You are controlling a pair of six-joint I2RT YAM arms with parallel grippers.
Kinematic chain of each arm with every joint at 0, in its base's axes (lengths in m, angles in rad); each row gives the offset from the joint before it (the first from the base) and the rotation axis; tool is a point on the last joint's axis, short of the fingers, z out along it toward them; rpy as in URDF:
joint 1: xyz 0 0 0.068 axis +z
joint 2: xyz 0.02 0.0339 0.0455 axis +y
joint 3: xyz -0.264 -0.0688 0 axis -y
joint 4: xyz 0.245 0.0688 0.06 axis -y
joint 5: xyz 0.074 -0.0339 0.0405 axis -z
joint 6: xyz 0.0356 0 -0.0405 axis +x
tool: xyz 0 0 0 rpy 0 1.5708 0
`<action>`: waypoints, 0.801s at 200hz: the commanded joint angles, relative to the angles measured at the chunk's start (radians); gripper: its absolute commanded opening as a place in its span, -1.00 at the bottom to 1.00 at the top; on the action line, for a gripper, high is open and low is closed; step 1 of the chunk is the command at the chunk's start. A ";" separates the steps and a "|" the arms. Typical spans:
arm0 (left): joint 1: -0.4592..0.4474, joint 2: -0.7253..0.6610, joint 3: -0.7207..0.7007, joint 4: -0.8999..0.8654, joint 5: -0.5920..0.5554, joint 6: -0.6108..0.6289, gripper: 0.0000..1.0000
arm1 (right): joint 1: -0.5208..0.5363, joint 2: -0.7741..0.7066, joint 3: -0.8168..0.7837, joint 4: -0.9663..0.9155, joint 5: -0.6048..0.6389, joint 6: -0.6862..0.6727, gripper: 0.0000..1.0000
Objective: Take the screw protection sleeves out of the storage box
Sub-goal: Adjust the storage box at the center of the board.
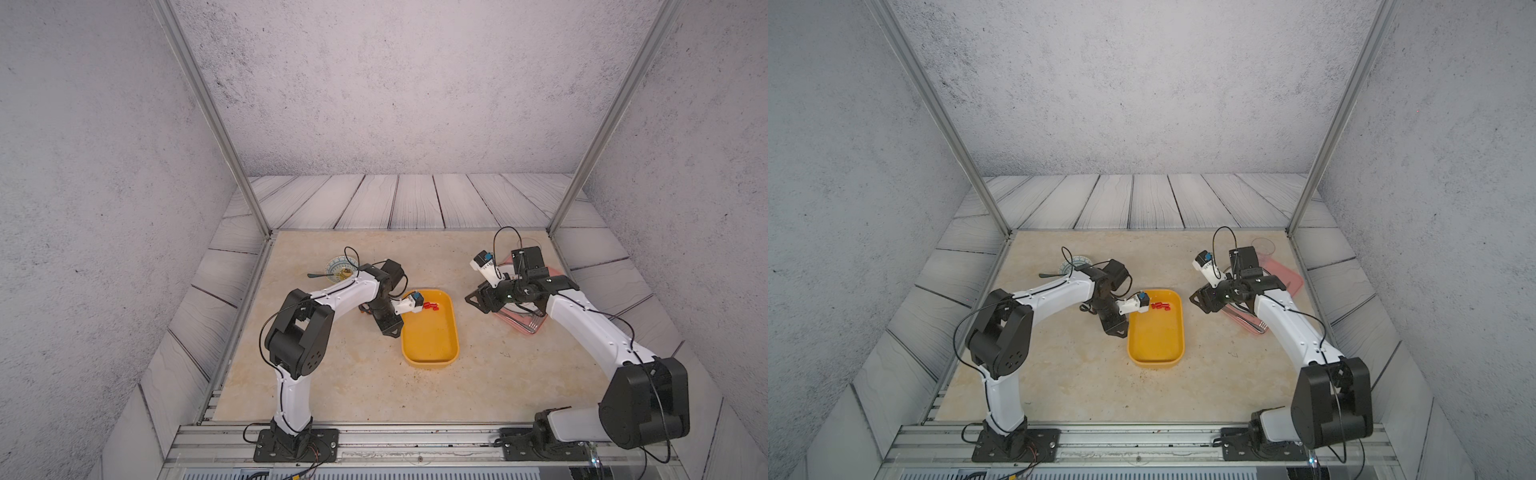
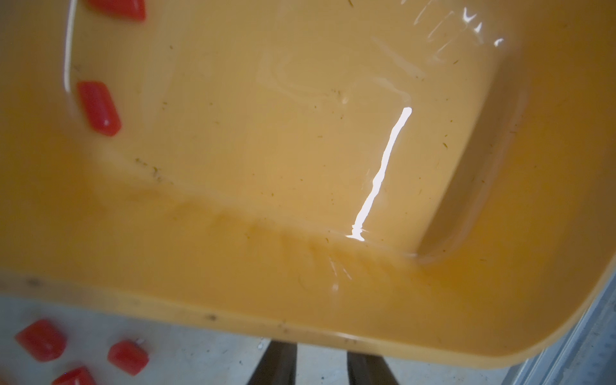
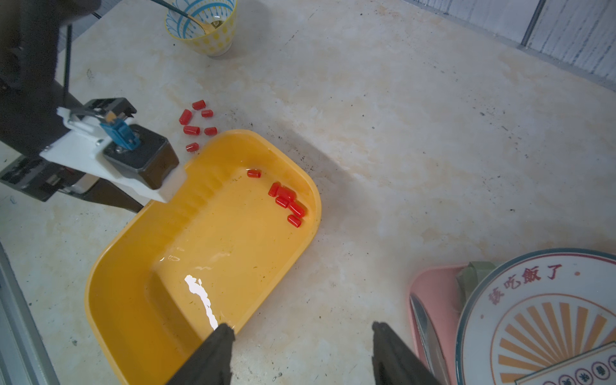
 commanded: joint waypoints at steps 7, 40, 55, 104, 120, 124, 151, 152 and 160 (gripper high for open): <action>-0.038 0.002 0.003 0.006 0.070 -0.023 -0.39 | 0.005 0.039 0.018 -0.066 0.003 -0.065 0.37; -0.057 0.006 0.032 -0.005 0.181 -0.043 -0.35 | 0.020 0.055 0.019 -0.098 0.021 -0.109 0.37; -0.056 0.007 0.042 -0.015 0.214 -0.041 -0.31 | 0.046 0.060 0.013 -0.093 0.024 -0.111 0.37; 0.043 -0.106 -0.017 -0.021 0.140 0.025 -0.26 | 0.206 0.089 -0.003 -0.063 0.161 -0.199 0.36; 0.112 -0.140 -0.024 -0.019 0.142 0.016 -0.23 | 0.243 0.127 0.022 -0.063 0.212 -0.245 0.34; 0.128 -0.148 -0.023 -0.019 0.141 0.010 -0.23 | 0.252 0.137 0.027 -0.063 0.228 -0.260 0.33; 0.203 -0.169 0.003 -0.025 0.102 -0.031 -0.20 | 0.297 0.224 0.081 -0.064 0.327 -0.367 0.28; 0.206 -0.168 0.005 -0.025 0.100 -0.032 -0.20 | 0.298 0.227 0.083 -0.065 0.330 -0.371 0.28; 0.217 -0.166 0.018 -0.032 0.080 -0.044 -0.20 | 0.303 0.258 0.109 -0.079 0.339 -0.390 0.25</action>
